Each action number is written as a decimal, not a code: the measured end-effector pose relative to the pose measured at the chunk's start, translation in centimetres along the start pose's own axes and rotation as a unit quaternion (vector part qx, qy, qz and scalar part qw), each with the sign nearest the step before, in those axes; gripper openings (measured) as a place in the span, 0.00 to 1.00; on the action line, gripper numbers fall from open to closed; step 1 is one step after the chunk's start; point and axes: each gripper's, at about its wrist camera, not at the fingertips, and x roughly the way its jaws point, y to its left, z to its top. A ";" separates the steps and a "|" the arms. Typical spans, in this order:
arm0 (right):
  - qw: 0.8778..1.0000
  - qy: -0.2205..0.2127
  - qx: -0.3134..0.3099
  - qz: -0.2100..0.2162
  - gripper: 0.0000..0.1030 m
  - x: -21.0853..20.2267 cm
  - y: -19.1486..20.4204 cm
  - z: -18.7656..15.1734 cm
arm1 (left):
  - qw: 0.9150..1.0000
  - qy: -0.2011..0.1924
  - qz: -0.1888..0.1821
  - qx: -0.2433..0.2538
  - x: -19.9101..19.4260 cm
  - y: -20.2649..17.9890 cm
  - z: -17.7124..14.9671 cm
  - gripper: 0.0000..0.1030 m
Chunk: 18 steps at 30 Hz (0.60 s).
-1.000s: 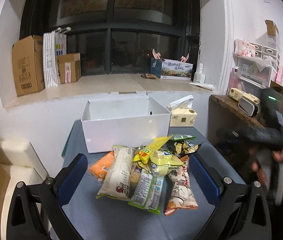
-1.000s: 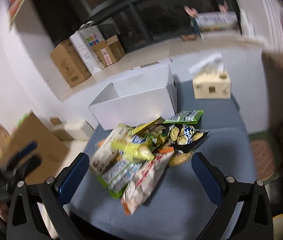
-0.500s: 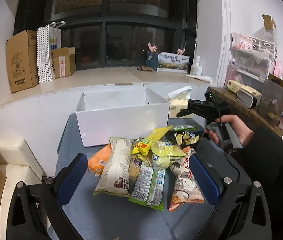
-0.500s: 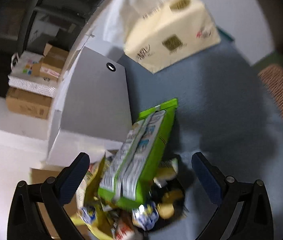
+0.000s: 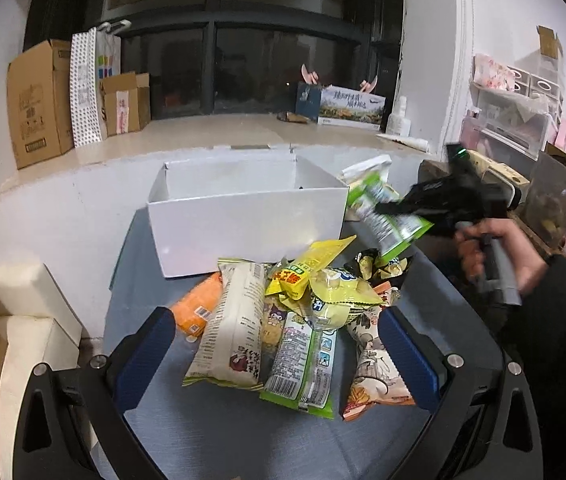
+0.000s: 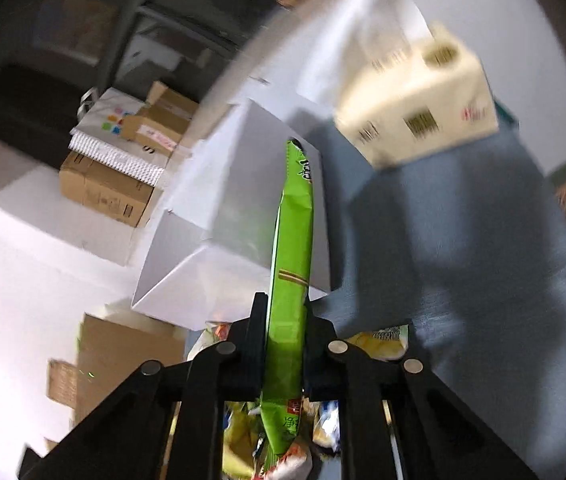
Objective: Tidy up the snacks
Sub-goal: 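Grasp the green snack bag with the right gripper and lift it, then drop the green bag into the white box while the left gripper drops a yellow bag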
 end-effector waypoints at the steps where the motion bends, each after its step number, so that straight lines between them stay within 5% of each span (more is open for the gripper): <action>1: 1.000 -0.005 -0.012 0.003 0.13 -0.9 0.9 -0.3 | 1.000 0.003 -0.008 0.003 0.5 -0.1 0.2 1.00; 11: 0.991 -0.060 -0.118 -0.023 0.13 -8.5 5.8 -5.8 | 0.991 0.060 -0.020 0.119 9.1 -5.4 4.6 1.00; 18: 0.986 -0.102 -0.128 -0.027 0.13 -13.5 6.0 -9.4 | 0.961 0.155 0.044 0.225 19.2 -9.0 6.3 1.00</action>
